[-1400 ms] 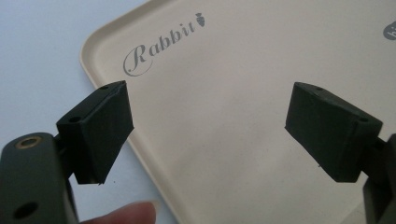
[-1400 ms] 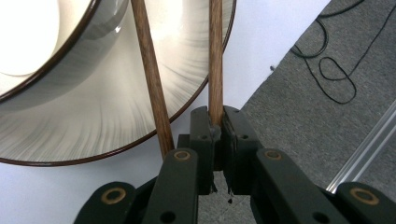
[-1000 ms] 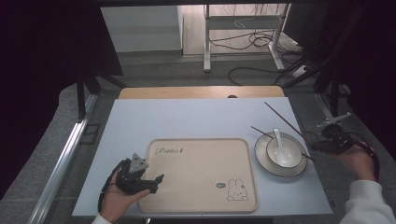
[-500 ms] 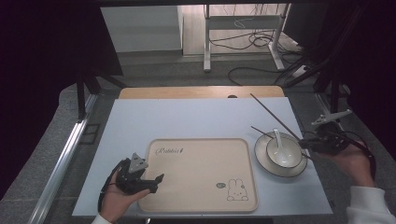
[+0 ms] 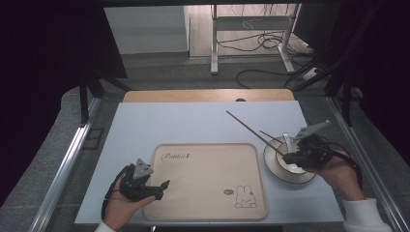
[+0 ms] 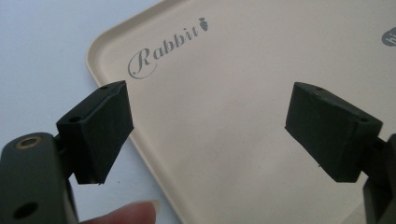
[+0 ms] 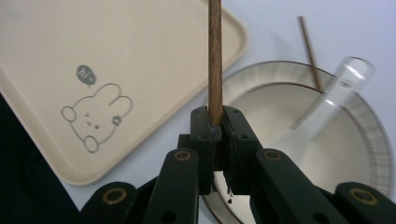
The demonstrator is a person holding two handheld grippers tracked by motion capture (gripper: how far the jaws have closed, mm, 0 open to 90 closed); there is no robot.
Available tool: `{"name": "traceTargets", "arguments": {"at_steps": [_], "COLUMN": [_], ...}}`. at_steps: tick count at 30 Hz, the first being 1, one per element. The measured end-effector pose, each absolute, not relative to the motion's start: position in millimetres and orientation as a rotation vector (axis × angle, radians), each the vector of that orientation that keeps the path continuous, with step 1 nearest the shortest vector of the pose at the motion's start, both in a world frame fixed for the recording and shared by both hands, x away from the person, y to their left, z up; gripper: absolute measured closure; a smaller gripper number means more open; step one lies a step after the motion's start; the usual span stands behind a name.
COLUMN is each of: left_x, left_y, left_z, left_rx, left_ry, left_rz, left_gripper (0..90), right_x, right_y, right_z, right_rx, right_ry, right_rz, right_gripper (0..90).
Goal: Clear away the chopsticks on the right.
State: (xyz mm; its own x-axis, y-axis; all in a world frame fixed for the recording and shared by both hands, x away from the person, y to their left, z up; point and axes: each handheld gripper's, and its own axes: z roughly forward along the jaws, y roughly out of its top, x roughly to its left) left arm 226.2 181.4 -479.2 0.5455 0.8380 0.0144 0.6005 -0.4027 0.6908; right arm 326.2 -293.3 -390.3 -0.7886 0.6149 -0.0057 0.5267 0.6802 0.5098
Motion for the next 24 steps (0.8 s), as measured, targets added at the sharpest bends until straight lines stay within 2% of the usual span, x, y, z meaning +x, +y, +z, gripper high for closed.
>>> {"name": "traceTargets", "arguments": {"at_steps": [11, 24], "left_x": [226, 227], "left_y": [182, 183], "left_z": [-479, -480], "left_rx": [2.147, 2.142], "left_ry": [1.151, 1.16], "left_rz": [0.477, 0.476], "left_gripper": [15.1, 15.1], "right_x": [305, 303], "right_y": [-241, -209], "right_z": [-422, -472], "right_rx": [0.874, 0.883], "right_ry": [2.822, 2.917], "right_rz": [0.66, 0.477], "right_gripper": [83.0, 83.0]}}
